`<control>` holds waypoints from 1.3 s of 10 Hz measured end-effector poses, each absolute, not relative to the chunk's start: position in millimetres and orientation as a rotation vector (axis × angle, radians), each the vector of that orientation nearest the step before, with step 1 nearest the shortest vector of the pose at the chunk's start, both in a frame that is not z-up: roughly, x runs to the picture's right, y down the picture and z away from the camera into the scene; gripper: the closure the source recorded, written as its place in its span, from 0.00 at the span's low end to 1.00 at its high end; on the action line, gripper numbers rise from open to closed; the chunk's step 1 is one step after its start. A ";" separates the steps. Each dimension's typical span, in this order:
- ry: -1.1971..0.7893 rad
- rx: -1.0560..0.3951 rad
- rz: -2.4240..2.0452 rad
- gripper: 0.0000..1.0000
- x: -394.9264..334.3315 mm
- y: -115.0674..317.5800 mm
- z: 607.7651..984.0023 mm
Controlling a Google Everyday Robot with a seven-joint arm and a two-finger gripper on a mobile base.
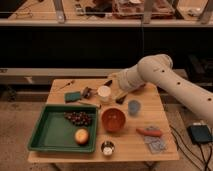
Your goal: Place sponge in purple bowl
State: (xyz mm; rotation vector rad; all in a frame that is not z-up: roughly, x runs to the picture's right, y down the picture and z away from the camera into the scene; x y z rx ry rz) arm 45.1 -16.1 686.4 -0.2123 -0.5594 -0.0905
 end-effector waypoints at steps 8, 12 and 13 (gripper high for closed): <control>-0.548 -0.143 -0.148 0.35 53.0 -36.8 678.6; -0.577 -0.044 -0.272 0.35 16.7 -92.3 687.3; -0.590 -0.038 -0.290 0.35 10.3 -99.7 687.8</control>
